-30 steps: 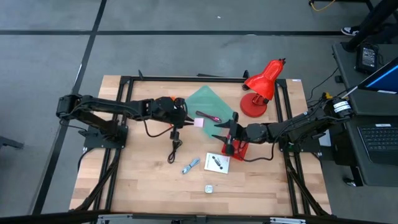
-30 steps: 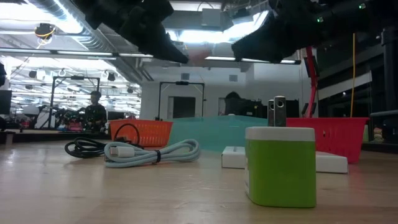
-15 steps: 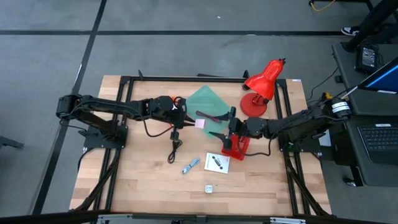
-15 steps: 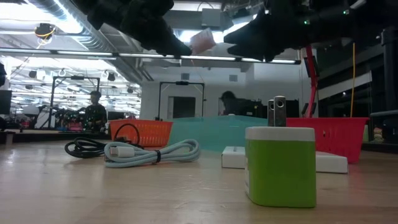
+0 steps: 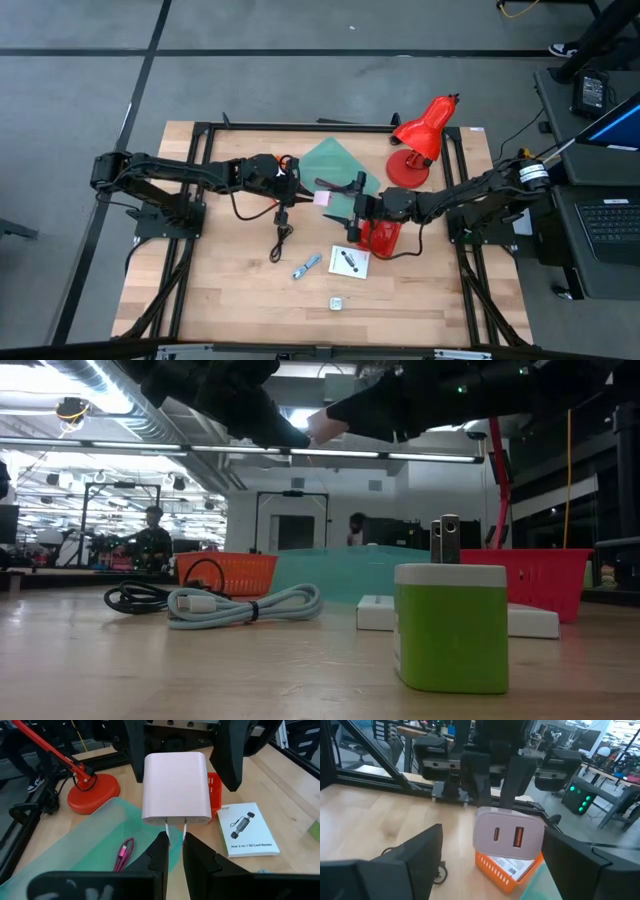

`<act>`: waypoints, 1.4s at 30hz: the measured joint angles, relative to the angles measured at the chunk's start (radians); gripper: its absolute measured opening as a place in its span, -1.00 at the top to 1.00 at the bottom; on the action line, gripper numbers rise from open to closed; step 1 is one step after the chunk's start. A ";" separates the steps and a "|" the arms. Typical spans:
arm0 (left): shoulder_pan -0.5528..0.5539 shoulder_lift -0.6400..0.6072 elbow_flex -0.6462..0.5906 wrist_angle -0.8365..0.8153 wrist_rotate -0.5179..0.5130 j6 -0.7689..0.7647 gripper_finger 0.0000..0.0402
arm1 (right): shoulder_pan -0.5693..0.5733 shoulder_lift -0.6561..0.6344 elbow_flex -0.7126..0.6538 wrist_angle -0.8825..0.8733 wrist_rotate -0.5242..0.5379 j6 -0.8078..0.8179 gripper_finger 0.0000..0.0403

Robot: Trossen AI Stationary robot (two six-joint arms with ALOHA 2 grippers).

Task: Pick and place items into bin
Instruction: Put the pink charger adapter into the red bin

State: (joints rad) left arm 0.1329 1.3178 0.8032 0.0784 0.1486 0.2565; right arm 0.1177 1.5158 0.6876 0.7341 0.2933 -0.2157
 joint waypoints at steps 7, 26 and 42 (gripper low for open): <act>0.000 0.000 0.000 0.007 0.000 0.000 0.82 | 0.000 0.000 0.000 0.010 0.000 0.028 -0.53; -0.001 0.000 0.000 0.050 0.003 0.011 0.81 | -0.039 0.000 0.000 0.056 -0.041 0.075 -0.38; -0.001 0.000 0.000 0.053 0.001 0.019 0.80 | -0.043 0.000 0.000 0.061 -0.052 0.052 0.18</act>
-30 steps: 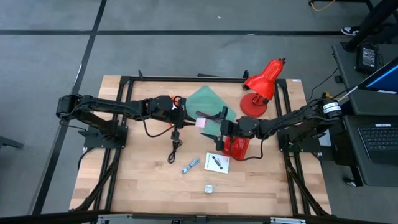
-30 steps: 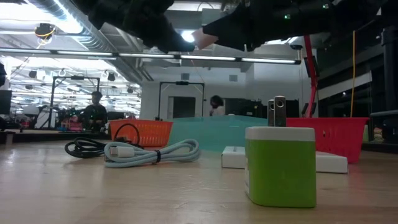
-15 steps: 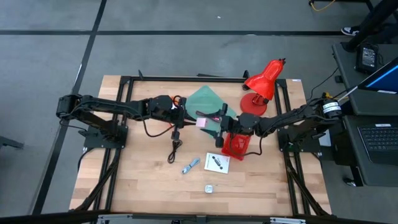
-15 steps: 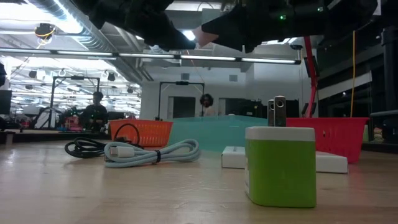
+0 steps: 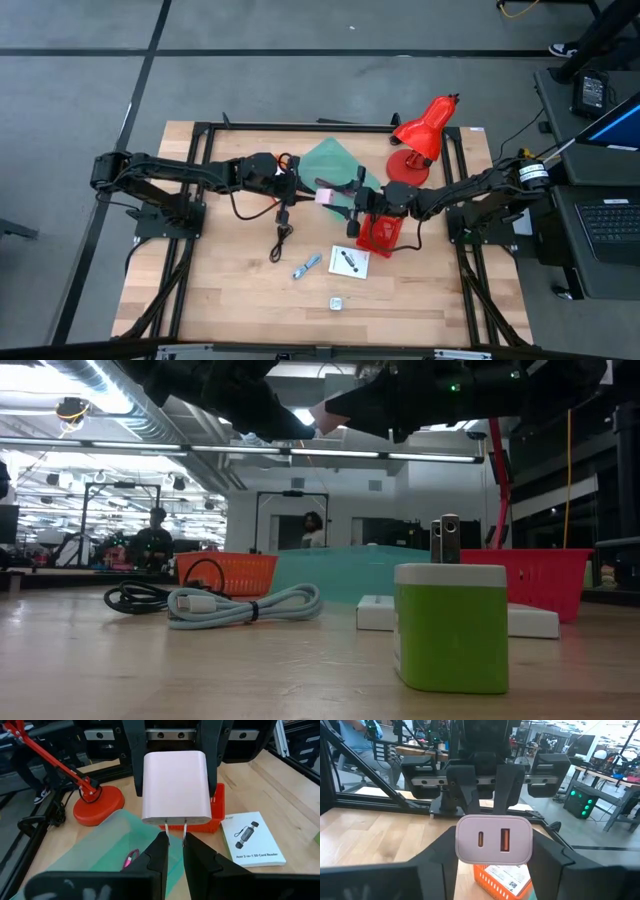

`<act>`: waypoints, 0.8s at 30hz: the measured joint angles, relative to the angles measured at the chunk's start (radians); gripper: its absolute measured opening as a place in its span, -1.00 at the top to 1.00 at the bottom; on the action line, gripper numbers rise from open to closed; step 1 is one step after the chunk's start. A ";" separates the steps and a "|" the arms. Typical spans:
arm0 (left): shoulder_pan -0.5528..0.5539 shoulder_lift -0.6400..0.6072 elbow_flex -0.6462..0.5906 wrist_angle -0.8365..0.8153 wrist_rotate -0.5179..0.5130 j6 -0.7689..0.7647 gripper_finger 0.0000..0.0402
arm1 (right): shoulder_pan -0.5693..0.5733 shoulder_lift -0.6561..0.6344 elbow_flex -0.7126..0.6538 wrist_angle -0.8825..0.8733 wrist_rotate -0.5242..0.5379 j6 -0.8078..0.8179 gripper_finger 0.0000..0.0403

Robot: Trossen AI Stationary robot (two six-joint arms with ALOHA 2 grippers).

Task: Pick and place items into bin
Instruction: Put the pink charger adapter into the red bin

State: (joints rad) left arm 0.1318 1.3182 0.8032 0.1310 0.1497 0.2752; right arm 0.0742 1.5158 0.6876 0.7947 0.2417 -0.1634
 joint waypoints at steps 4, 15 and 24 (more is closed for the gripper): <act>0.000 0.000 0.000 -0.002 0.000 0.000 0.69 | 0.000 0.000 0.000 -0.001 0.000 0.002 0.18; 0.000 -0.053 0.000 -0.071 -0.003 0.024 0.39 | 0.002 0.000 0.000 -0.019 0.000 0.004 0.18; 0.008 -0.165 -0.036 -0.186 -0.009 -0.002 0.42 | 0.002 0.000 0.000 -0.028 0.000 0.005 0.18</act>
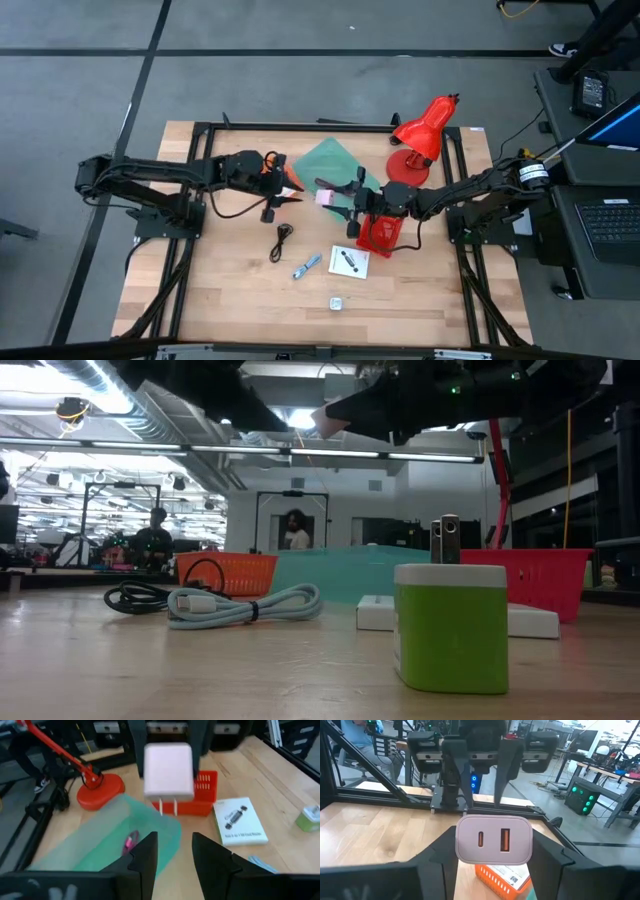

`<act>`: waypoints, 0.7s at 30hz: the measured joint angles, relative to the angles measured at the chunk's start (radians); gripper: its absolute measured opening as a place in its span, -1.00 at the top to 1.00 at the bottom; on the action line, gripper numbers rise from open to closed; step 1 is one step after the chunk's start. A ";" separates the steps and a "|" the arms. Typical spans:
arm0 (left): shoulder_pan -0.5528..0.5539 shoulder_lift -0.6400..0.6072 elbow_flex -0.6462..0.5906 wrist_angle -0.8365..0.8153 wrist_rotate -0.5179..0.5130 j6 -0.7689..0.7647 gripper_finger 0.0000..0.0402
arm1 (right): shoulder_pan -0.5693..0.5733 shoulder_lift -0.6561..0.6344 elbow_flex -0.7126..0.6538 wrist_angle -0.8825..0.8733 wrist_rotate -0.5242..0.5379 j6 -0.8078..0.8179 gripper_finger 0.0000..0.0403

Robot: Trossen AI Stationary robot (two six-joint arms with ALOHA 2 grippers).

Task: Pick and place items into bin
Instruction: Put the pink charger adapter into the red bin

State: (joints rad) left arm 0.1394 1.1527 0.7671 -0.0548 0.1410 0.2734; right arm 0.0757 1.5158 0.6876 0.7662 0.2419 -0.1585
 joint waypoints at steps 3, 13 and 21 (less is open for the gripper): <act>0.000 -0.036 -0.065 0.038 -0.001 -0.031 0.47 | 0.002 0.000 0.000 -0.021 0.000 0.008 0.18; 0.000 -0.263 -0.276 0.150 -0.071 -0.086 0.65 | 0.028 -0.006 0.000 -0.101 0.057 0.051 0.17; 0.000 -0.432 -0.380 0.166 -0.071 -0.095 0.79 | 0.115 -0.056 0.068 -0.373 0.189 0.121 0.17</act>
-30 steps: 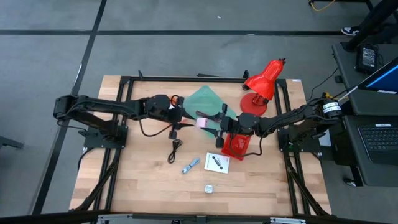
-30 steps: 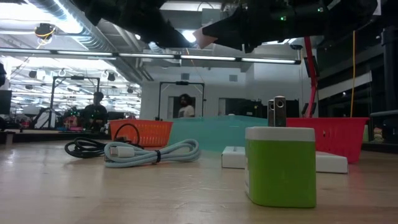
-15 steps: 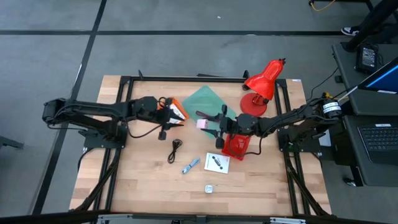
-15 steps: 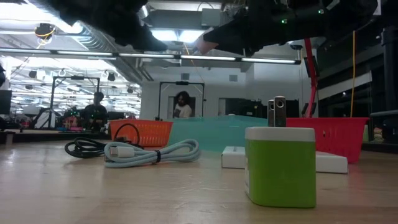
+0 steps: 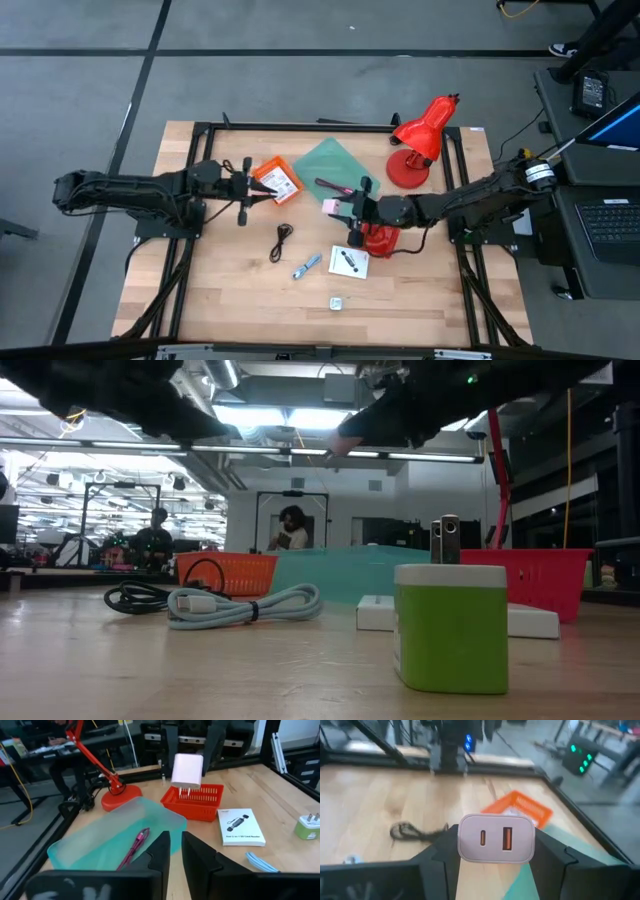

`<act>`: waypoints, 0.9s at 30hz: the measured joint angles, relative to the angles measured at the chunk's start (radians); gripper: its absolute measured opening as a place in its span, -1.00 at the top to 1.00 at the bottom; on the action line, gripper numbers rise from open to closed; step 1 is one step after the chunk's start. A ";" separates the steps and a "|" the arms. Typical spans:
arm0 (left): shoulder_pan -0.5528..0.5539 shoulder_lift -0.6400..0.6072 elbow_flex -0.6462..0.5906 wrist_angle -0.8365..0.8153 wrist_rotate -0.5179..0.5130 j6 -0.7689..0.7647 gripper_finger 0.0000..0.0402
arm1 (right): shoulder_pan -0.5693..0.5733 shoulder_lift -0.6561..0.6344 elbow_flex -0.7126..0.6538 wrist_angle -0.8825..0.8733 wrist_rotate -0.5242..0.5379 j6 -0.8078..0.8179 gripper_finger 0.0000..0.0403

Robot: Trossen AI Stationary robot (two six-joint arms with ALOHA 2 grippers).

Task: Pick and place items into bin
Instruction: Put the pink charger adapter into the red bin

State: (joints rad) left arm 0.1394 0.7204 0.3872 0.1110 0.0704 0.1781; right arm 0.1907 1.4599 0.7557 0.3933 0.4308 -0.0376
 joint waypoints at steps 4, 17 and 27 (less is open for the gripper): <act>0.000 -0.053 -0.026 -0.006 0.000 0.002 0.90 | 0.056 -0.024 0.050 -0.187 0.117 0.096 0.17; 0.000 -0.085 -0.038 -0.014 0.002 0.006 0.98 | 0.221 -0.026 0.229 -0.823 0.303 0.584 0.17; 0.000 -0.085 -0.038 -0.014 0.002 0.000 0.98 | 0.275 -0.026 0.237 -1.102 0.284 0.932 0.17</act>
State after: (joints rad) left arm 0.1394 0.6350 0.3489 0.0973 0.0719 0.1780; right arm 0.4657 1.4334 0.9924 -0.7091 0.7149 0.8949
